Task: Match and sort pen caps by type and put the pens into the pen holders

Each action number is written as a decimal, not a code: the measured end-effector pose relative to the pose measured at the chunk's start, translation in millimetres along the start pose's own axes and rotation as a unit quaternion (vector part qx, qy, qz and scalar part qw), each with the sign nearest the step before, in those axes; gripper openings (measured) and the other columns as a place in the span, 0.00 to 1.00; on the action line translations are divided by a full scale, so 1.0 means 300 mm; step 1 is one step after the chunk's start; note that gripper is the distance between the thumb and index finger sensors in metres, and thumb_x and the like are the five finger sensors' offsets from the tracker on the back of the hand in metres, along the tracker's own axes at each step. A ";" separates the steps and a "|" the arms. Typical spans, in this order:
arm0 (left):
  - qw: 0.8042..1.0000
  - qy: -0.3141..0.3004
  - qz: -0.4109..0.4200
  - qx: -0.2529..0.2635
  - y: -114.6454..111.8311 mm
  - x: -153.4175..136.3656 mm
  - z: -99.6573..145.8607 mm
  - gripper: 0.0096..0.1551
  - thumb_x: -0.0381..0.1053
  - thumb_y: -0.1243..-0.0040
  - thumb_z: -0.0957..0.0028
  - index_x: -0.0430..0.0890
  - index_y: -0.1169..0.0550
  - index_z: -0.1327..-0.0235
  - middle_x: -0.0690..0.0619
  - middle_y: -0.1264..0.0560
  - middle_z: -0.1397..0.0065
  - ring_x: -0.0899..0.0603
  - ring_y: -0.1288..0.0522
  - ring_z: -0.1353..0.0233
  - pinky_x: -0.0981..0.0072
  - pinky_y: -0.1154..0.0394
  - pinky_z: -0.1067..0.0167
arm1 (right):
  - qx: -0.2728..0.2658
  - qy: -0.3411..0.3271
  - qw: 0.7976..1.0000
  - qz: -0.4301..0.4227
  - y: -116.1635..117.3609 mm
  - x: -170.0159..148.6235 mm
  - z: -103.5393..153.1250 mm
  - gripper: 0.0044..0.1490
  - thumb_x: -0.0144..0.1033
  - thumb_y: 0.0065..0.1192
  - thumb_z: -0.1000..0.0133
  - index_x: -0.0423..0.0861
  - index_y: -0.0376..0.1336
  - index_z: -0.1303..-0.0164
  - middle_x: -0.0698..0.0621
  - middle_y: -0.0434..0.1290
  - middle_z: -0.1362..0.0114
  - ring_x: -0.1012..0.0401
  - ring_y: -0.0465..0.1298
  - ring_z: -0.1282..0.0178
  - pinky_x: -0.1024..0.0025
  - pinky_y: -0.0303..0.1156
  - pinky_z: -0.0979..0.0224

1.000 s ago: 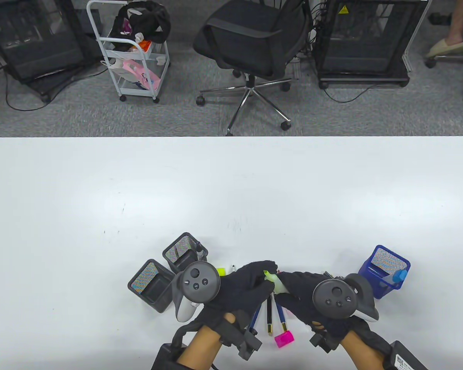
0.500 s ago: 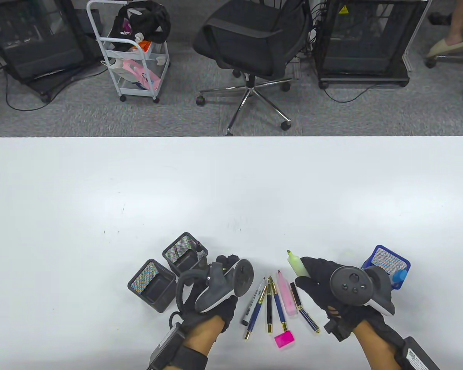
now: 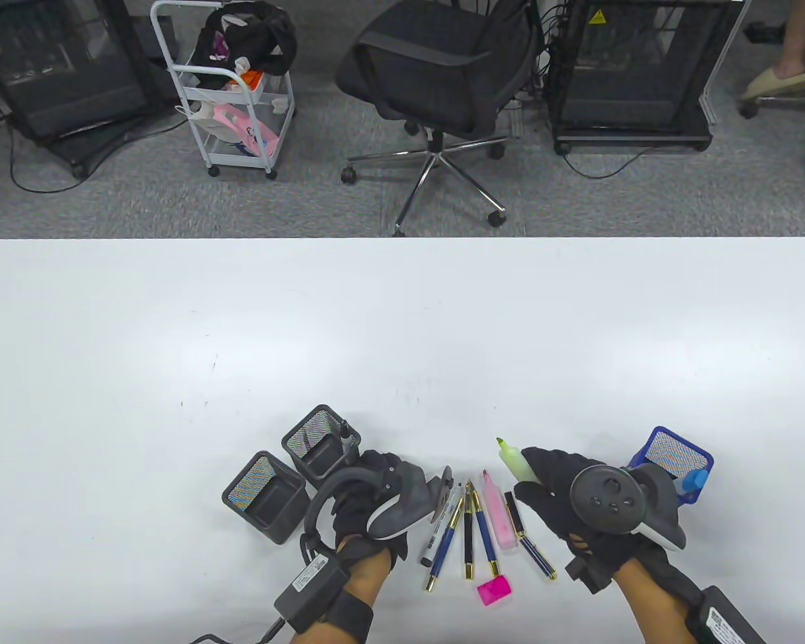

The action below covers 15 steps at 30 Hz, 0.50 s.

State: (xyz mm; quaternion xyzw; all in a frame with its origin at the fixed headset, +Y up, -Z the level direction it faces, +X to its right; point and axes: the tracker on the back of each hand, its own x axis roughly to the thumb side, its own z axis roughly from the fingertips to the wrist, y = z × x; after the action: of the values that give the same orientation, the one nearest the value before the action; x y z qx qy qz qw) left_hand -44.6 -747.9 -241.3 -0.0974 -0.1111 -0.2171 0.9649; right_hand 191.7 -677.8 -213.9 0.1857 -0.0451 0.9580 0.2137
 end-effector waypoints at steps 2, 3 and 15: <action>1.000 -0.005 -0.014 0.008 -0.006 0.006 -0.004 0.30 0.41 0.27 0.51 0.47 0.21 0.32 0.36 0.16 0.36 0.32 0.15 0.44 0.40 0.22 0.41 | 0.000 -0.001 1.000 0.004 0.000 0.001 0.000 0.35 0.47 0.73 0.54 0.40 0.69 0.41 0.42 0.83 0.44 0.50 0.86 0.50 0.50 0.81 0.43; 1.000 -0.007 -0.018 0.009 -0.009 0.008 -0.005 0.30 0.41 0.27 0.51 0.47 0.21 0.33 0.36 0.16 0.37 0.33 0.14 0.45 0.40 0.22 0.42 | 0.000 -0.001 1.000 0.005 0.001 0.002 0.000 0.35 0.47 0.73 0.54 0.40 0.69 0.41 0.42 0.83 0.44 0.50 0.86 0.50 0.50 0.81 0.43; 0.998 -0.015 -0.025 0.060 0.008 0.014 0.008 0.27 0.42 0.25 0.53 0.44 0.17 0.37 0.32 0.12 0.45 0.38 0.11 0.54 0.43 0.17 0.53 | 0.001 0.000 1.000 0.009 0.001 0.003 0.001 0.35 0.47 0.73 0.54 0.40 0.69 0.41 0.42 0.83 0.44 0.50 0.86 0.50 0.50 0.81 0.43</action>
State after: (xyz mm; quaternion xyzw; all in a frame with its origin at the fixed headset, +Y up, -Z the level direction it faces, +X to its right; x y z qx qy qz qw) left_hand -40.2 -746.8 -238.2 -0.0400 -0.1405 -0.2329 0.9615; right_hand 190.8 -677.7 -213.3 0.1857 -0.0459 0.9598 0.2052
